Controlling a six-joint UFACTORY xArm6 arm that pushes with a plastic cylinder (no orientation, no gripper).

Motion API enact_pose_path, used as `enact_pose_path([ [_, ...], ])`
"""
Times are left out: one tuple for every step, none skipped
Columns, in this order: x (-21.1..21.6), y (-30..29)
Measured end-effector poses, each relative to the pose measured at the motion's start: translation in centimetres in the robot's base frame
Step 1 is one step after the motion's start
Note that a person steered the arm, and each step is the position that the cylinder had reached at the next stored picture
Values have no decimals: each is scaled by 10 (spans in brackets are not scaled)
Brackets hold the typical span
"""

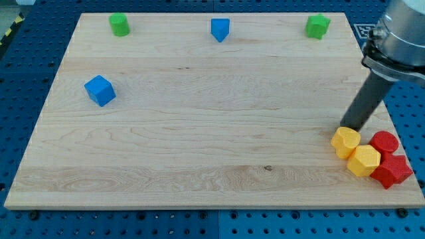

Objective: Slide the blue cube to the bottom left diagonal of the blue triangle

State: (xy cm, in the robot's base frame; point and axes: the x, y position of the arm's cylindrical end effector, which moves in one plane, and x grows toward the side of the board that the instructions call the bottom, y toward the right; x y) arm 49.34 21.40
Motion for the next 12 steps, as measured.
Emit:
enact_pose_path([
  [-16, -22],
  [-19, -26],
  [-22, -26],
  [-22, -26],
  [-27, -56],
  [-30, -127],
  [-30, -175],
  [-30, -177],
  [-17, -191],
  [28, -246],
  [56, -317],
  [52, -399],
])
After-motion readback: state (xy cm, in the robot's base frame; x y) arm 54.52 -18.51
